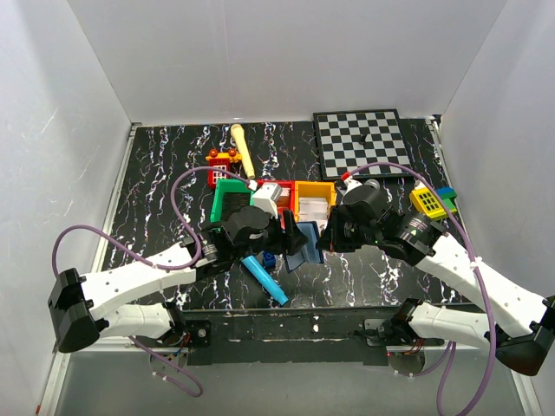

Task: Take the credit cards out of the card holder
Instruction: Open the card holder.

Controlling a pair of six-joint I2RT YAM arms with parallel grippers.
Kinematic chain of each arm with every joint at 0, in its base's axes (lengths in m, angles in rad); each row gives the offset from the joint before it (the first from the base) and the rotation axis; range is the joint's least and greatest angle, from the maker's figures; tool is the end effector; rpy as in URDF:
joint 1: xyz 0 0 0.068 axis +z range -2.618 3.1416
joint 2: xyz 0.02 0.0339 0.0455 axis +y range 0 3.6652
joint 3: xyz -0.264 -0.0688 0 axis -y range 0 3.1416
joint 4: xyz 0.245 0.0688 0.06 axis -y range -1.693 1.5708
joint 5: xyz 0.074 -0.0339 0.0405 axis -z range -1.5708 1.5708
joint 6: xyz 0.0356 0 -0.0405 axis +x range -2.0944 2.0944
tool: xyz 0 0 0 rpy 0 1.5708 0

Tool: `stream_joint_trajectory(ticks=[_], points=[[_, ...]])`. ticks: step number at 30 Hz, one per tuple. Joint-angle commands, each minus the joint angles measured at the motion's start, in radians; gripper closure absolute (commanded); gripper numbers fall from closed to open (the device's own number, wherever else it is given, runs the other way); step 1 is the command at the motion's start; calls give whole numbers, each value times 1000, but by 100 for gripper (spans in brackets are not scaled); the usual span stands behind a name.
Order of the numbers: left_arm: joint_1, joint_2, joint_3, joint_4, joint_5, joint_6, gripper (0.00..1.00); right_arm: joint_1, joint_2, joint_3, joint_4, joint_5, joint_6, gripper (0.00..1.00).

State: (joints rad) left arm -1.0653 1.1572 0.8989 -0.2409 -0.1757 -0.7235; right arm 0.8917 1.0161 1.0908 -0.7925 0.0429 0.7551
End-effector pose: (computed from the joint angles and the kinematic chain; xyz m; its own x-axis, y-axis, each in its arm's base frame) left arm 0.1322 -0.2261 0.2985 -0.6949 -0.0906 -0.7134 0.4365 0.7353 -0.5185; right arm 0.1289 0.1573 0.3440 -0.8197 0.0746 -0.5679 -0.2682 0.8260 0.4957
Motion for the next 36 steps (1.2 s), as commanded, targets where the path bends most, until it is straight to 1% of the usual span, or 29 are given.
stream_joint_trajectory(ticks=[1, 2, 6, 8, 12, 14, 19, 20, 22, 24, 26, 28, 30, 31, 32, 33, 36], points=[[-7, -34, 12, -24, -8, 1, 51, 3, -22, 29, 21, 8, -5, 99], [-7, -45, 2, -24, -10, 1, 55, 4, -22, 29, 22, 8, -5, 99], [-7, -85, -26, -24, -16, 1, 66, 3, -22, 24, 27, 2, -5, 99], [-7, -90, -31, -31, -18, 1, 72, 4, -19, 23, 32, -3, -2, 99], [-7, -113, -51, -37, -16, -1, 92, 3, -33, 12, 39, -8, -3, 99], [-7, -134, -66, -38, -18, -4, 99, 3, -47, 1, 50, -12, -7, 99], [-7, -154, -66, -73, -24, 2, 100, 3, -63, -17, 56, -21, -11, 99], [-7, -151, -54, -95, -27, 4, 100, 3, -65, -20, 55, -23, -13, 94], [-7, -136, -20, -153, -44, -1, 100, 3, -73, -26, 49, -17, -23, 76], [-7, -105, 18, -210, -57, -5, 100, 3, -88, -29, 36, -5, -31, 62], [-7, -84, 49, -254, -68, -10, 100, 1, -105, -23, 18, 11, -45, 53], [-7, -62, 73, -288, -76, -17, 100, 1, -122, -2, -19, 23, -63, 49], [-7, -44, 84, -301, -79, -28, 100, 1, -140, 20, -65, 32, -72, 49], [-7, -36, 89, -301, -76, -34, 100, 1, -154, 21, -60, 17, -85, 50], [-7, -24, 89, -298, -70, -45, 100, 4, -168, 14, -30, -23, -95, 55], [-7, -11, 92, -290, -61, -50, 100, 3, -184, -3, 10, -76, -100, 60], [-5, 35, 84, -235, -15, -62, 100, 3, -203, -81, 159, -220, -102, 91]])
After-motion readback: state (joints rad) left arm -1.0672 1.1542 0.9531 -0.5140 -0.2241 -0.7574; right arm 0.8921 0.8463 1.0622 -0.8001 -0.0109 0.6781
